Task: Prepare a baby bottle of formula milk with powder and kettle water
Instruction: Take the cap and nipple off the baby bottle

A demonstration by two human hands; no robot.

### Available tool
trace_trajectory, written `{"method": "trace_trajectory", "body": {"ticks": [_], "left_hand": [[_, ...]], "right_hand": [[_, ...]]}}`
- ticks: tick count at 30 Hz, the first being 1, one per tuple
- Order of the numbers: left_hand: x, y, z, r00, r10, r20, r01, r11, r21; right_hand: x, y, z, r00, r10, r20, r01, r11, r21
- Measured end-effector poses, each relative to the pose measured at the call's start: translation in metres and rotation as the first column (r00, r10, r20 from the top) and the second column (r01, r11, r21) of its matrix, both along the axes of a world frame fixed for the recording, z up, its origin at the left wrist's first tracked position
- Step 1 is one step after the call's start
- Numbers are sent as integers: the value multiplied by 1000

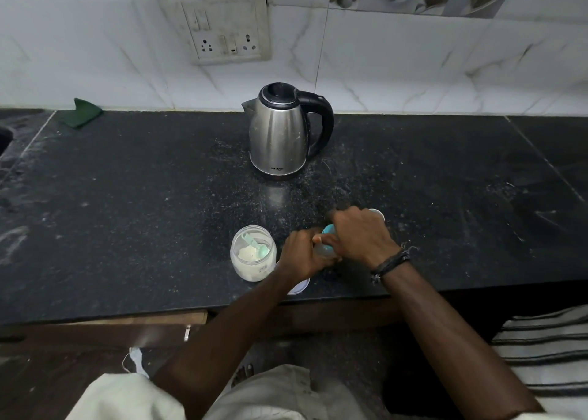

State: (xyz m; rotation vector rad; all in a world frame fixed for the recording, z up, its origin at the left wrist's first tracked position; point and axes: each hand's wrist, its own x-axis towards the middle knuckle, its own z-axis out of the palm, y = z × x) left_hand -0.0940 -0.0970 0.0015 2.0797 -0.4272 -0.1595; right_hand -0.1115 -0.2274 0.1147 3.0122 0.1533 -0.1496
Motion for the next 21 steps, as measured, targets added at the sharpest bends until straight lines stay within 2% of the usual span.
{"method": "trace_trajectory", "body": {"ticks": [5, 8, 13, 21], "left_hand": [[0, 0, -1, 1000, 6, -2, -6, 1000, 9], [0, 0, -2, 1000, 7, -17, -7, 1000, -7], [-1, -2, -3, 1000, 12, 13, -12, 999, -37], [1, -2, -8, 1000, 4, 26, -3, 999, -33]], "right_hand": [[1, 0, 4, 1000, 25, 9, -26, 997, 78], [4, -8, 19, 999, 30, -42, -21, 979, 205], [7, -48, 29, 981, -88, -172, 152, 901, 407], [-2, -86, -18, 940, -195, -281, 283, 905, 317]]}}
